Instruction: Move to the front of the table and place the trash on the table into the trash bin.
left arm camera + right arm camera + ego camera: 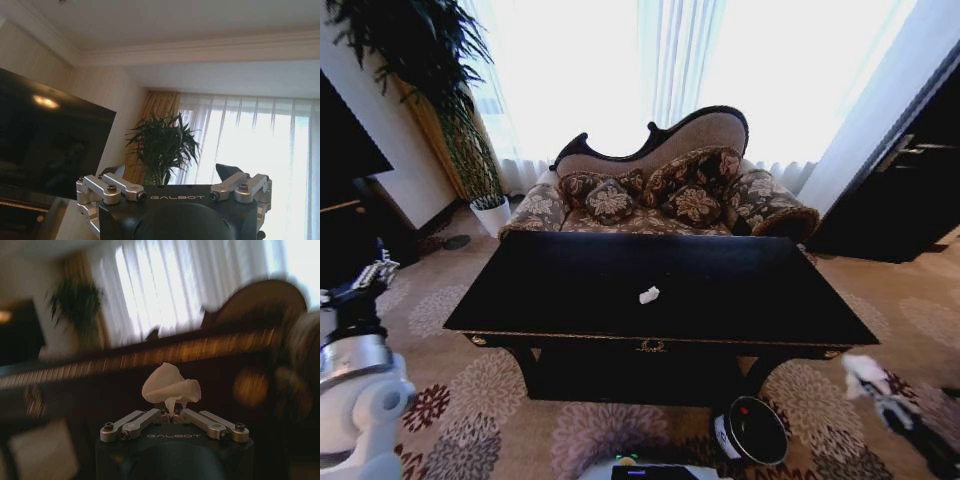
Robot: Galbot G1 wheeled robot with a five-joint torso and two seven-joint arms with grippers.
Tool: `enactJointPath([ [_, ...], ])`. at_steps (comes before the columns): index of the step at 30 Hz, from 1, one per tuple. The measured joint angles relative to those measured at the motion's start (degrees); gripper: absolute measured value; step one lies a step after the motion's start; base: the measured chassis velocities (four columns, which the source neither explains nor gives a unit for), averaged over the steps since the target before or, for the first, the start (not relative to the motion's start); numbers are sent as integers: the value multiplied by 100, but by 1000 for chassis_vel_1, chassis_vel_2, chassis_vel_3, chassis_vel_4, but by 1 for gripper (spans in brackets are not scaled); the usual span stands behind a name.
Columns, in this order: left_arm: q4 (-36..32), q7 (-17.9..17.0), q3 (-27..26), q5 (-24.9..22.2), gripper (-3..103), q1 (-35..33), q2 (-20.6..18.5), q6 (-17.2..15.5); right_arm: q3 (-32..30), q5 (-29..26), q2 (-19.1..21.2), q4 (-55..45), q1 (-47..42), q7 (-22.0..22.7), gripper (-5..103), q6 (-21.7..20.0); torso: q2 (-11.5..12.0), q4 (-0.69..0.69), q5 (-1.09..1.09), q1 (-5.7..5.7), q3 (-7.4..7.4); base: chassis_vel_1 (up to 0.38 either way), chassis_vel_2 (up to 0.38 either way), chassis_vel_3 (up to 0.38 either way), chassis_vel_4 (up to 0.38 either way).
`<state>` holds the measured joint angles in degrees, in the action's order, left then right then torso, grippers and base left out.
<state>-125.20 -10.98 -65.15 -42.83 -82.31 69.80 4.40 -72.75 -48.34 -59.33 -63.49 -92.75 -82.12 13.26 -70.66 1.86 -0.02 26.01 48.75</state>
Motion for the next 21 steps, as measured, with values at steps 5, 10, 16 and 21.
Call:
enactJointPath([
  [5,92,-2,-32,7,100,23,-34,0,507,877,-74,476,308,209,0,225,0,2,0,-1,0,0,0,0,0],
  [10,112,-9,-117,24,100,19,-11,0,1226,1914,-95,1116,889,908,0,477,0,-3,0,0,0,0,0,0,0],
  [16,83,-10,-344,27,100,-98,52,44,1805,3520,-10,2385,1656,2832,0,807,0,1,1,0,0,0,0,0,0],
  [21,36,-11,-549,9,100,-190,43,64,1948,4171,3,2996,2118,3712,0,771,0,0,-1,0,0,0,0,0,0],
])
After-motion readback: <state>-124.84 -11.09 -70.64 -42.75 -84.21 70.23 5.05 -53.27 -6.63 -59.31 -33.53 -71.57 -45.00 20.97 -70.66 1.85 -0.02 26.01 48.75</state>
